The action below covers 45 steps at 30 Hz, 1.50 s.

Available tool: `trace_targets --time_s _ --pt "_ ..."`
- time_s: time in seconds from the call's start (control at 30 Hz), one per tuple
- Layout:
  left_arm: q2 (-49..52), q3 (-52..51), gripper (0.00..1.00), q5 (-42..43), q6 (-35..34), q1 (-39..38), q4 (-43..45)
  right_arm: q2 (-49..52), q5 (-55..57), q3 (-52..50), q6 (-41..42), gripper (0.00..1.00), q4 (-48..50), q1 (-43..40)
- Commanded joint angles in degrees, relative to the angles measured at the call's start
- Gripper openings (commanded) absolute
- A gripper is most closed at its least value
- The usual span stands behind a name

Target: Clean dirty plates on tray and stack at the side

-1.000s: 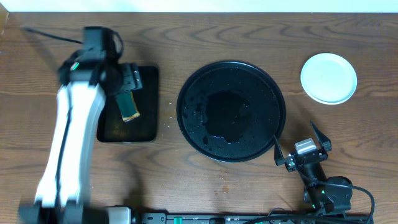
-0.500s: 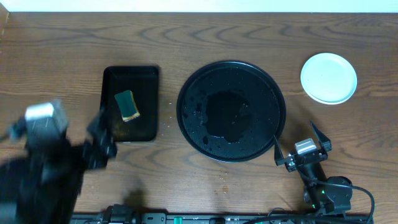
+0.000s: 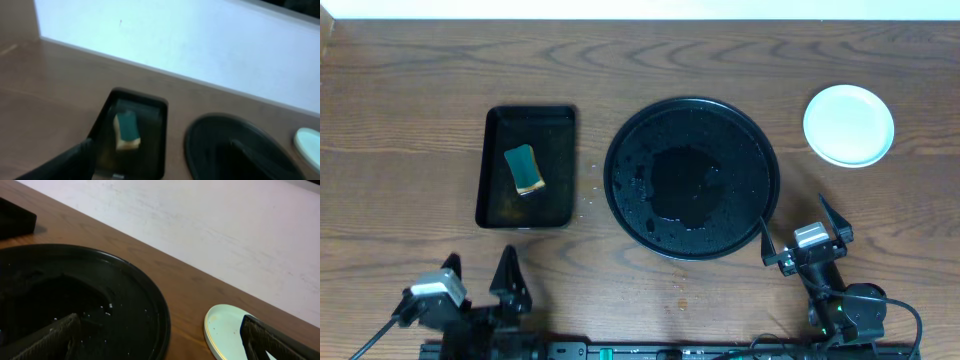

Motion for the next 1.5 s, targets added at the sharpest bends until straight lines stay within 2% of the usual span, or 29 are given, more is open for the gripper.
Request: trace_targets --time_s 0.0,0.03,0.27,0.4,0.57,0.87,1.47 --pt "-1.7 -7.7 0.83 -0.3 -3.9 -0.3 10.4 -0.2 -0.5 -0.1 0.8 0.99 -0.2 -0.1" --pt "-1.9 -11.7 0.83 -0.2 -4.3 -0.3 19.2 -0.2 -0.5 -0.1 0.8 0.99 -0.2 -0.1" --pt "-1.9 -29.9 0.83 -0.3 -4.6 -0.3 53.9 -0.2 -0.5 -0.1 0.8 0.99 -0.2 -0.1" --pt "-1.9 -38.2 0.83 -0.3 -7.0 -0.3 63.4 -0.2 -0.5 -0.1 0.8 0.99 -0.2 -0.1" --pt "-1.9 -43.3 0.83 -0.3 -7.3 -0.3 62.9 -0.2 -0.5 -0.1 0.8 0.99 -0.2 -0.1" --pt "-1.9 -43.3 0.83 -0.7 -7.1 -0.3 41.7 -0.2 -0.5 -0.1 0.8 0.99 -0.2 -0.1" --pt "-1.8 -43.3 0.83 -0.5 -7.1 -0.3 41.9 -0.2 -0.5 -0.1 0.8 0.99 -0.2 -0.1"
